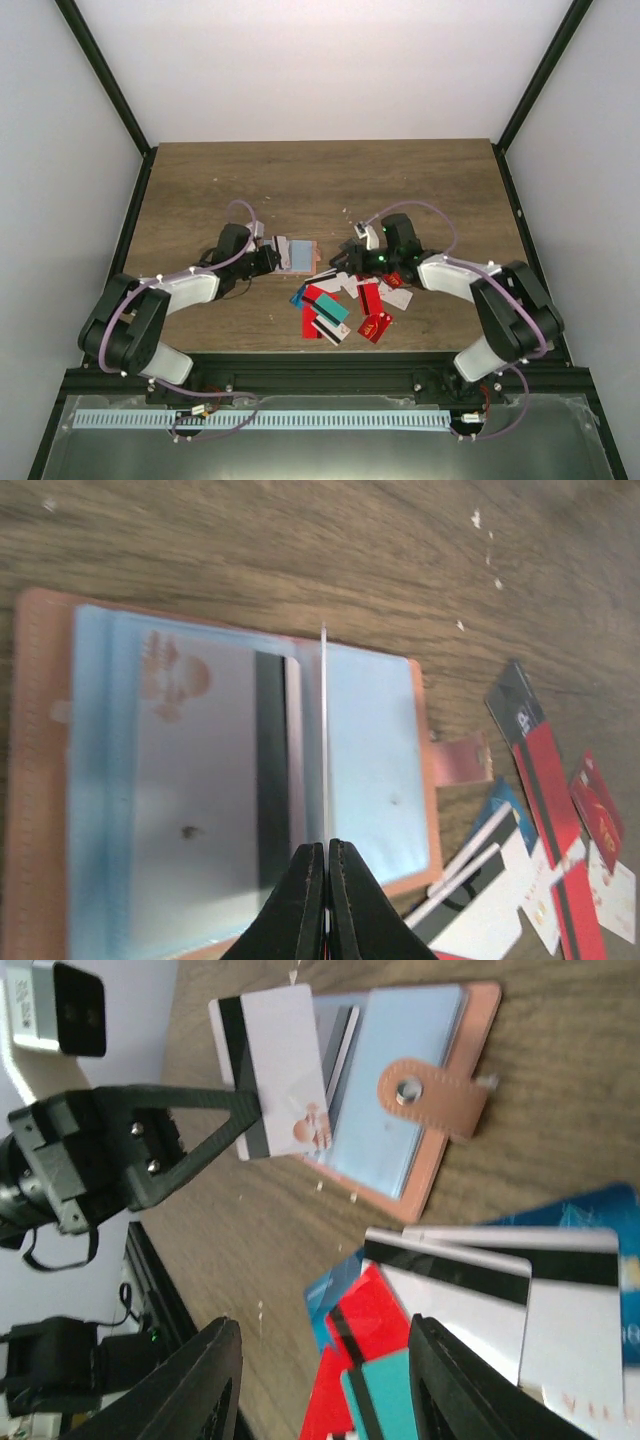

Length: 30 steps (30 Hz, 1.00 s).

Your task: Put the credit cards into the card holder

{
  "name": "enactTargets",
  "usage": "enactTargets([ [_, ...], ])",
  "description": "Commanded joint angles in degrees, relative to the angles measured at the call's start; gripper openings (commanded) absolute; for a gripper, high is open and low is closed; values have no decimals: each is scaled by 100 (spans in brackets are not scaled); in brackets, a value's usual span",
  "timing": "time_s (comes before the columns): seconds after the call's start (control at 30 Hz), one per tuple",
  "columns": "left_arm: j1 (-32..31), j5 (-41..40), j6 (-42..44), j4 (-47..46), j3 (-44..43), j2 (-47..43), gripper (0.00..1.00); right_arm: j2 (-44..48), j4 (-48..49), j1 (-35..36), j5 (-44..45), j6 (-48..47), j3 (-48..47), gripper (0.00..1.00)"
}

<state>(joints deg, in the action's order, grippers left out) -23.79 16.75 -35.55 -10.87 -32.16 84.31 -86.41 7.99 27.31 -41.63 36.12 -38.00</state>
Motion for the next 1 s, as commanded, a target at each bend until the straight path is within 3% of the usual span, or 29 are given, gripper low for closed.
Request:
enactTargets([
  [0.0,224,-142,204,-258,-138,104,4,-543,171,123,260,-92,-579,48],
  [0.6,373,625,217,-987,-191,701,4,-1987,319,257,458,-125,-1175,41],
  [0.97,367,762,60,-1181,-186,1045,4,-2233,314,266,398,-109,-1233,38],
])
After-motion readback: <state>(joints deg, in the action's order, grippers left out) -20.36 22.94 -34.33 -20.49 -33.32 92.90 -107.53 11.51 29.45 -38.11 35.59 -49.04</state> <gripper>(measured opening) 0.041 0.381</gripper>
